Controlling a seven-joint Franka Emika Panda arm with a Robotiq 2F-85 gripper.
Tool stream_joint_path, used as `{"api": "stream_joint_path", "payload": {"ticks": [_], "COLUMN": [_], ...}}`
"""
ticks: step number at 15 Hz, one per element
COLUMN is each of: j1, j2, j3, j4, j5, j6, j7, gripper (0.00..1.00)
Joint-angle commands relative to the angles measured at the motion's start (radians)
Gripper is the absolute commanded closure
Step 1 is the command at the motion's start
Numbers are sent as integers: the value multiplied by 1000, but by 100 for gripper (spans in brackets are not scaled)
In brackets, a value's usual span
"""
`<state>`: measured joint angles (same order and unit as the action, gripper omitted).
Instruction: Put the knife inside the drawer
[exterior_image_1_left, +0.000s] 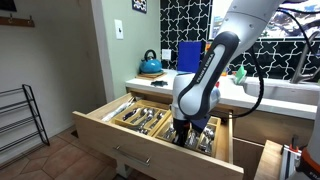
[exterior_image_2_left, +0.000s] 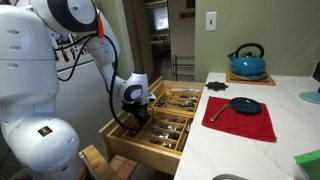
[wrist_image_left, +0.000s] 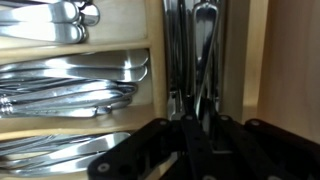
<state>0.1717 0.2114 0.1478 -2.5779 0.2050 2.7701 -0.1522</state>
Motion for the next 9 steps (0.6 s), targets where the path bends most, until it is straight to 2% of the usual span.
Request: {"api": "stream_joint_path", "payload": {"ticks": [1,2,4,6,8,9], "j1": [-16,-17,-13,-12,-11,-9], "j2": [19,14,5,-6,-21,-33], "j3": [11,14,10,12,14,14], "j4": [4,2,-3,-8,-15,-19], "j5": [-45,-48,-68,-81,-93,-102], "j6": [24,24,24,22,22,20], "j7": [36,34,48,53,59,66], "gripper": [97,84,80,78,82,90]}}
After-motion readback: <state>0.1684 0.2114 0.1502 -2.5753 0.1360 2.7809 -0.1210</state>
